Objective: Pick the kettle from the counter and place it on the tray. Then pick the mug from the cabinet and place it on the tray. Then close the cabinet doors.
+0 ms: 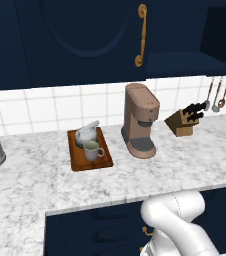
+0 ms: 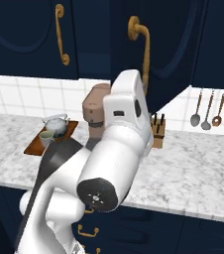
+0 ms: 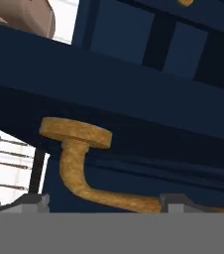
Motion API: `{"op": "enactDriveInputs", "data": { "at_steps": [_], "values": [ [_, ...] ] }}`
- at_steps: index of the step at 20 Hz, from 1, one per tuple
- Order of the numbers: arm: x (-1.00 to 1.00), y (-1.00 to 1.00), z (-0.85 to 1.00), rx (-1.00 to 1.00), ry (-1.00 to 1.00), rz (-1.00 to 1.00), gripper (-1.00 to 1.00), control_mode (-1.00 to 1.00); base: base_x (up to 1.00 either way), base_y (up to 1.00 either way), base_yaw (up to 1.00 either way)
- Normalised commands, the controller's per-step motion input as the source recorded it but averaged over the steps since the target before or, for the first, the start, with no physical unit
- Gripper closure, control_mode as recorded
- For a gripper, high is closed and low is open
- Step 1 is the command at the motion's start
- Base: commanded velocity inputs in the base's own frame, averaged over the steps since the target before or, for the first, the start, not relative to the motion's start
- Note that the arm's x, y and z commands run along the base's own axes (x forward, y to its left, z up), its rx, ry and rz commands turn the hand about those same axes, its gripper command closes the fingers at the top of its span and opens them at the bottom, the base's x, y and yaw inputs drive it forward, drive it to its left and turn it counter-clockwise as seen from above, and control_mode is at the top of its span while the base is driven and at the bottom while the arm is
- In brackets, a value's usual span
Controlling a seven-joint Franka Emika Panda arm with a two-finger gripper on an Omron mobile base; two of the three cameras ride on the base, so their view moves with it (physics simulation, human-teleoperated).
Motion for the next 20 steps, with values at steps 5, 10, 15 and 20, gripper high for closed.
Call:
{"op": "enactDriveInputs", "data": {
  "at_steps": [5, 10, 15, 20],
  "values": [
    [0.69, 0.48, 0.0, 0.0, 0.07, 0.24, -1.0, -1.0, 0.0, 0.0, 0.0],
    [0.84, 0.44, -0.01, 0.0, 0.07, 0.24, -1.0, -1.0, 0.0, 0.0, 0.0],
    [0.98, 0.36, -0.03, 0.0, 0.1, 0.2, -1.0, -1.0, 0.0, 0.0, 0.0],
    [1.0, 0.22, -0.03, 0.0, 0.08, 0.18, -1.0, -1.0, 0.0, 0.0, 0.0]
  ]
}}
